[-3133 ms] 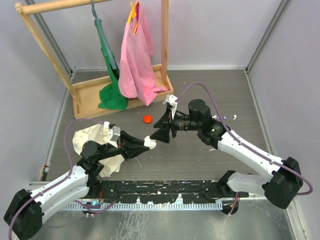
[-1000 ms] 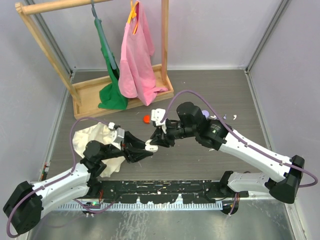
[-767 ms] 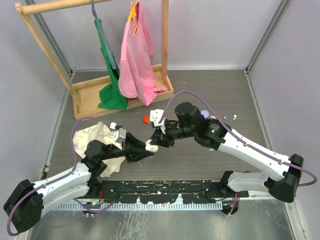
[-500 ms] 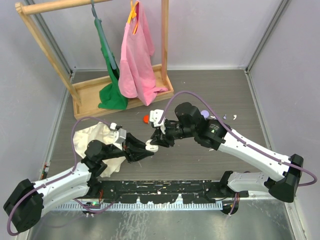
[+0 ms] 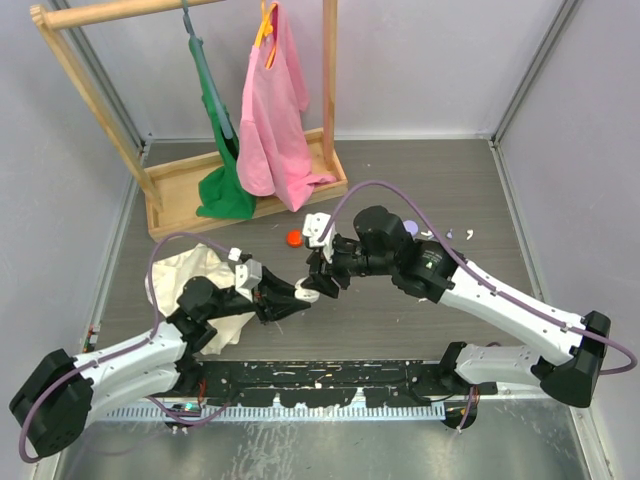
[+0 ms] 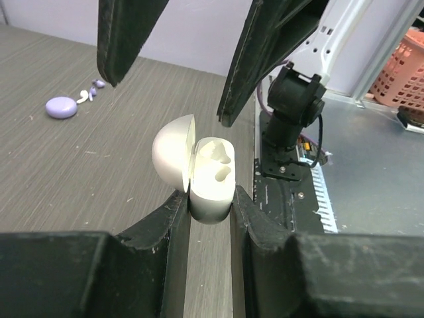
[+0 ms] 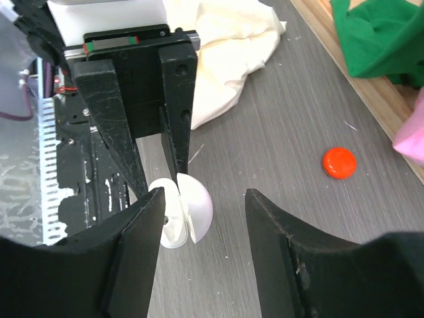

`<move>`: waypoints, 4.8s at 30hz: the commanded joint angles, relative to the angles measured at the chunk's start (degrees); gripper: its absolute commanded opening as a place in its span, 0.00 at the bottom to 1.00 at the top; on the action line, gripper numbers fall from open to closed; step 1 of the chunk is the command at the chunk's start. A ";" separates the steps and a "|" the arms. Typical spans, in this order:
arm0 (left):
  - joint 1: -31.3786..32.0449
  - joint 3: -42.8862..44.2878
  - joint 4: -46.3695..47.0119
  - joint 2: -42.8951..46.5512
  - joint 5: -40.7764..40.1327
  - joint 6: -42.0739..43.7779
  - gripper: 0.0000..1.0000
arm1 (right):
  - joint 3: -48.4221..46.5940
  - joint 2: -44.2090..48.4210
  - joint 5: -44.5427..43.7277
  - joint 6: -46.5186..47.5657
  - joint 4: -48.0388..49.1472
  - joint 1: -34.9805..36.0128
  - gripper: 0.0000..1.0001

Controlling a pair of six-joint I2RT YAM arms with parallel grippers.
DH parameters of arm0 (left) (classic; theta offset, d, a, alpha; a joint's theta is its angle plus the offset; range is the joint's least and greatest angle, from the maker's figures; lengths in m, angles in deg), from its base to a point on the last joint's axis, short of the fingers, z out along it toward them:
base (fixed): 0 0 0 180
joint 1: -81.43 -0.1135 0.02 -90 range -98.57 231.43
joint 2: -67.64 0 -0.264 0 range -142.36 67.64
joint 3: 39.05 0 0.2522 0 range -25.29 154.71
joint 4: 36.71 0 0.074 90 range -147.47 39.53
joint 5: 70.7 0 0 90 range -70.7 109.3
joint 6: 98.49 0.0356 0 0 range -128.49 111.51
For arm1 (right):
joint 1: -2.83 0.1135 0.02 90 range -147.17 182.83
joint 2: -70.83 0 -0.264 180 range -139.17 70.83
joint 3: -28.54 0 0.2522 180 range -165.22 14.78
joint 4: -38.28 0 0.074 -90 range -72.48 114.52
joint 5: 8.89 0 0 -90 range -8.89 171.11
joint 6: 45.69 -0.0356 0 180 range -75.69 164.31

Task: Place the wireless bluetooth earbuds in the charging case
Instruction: Open the charging case, then move the earbud to the center of the board.

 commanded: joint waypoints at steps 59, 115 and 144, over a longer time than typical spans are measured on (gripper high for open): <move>0.99 1.22 -1.72 -3.58 -12.87 9.83 0.00 | 6.44 -30.07 -26.02 -25.73 16.88 -56.07 0.33; 1.27 1.41 -4.62 -1.78 -13.54 11.07 0.00 | 14.34 -28.47 -21.16 -29.49 5.66 -32.85 0.21; 1.29 1.67 -4.89 -2.26 -13.52 10.98 0.00 | 16.10 -18.03 -28.65 -35.84 2.42 -21.82 0.37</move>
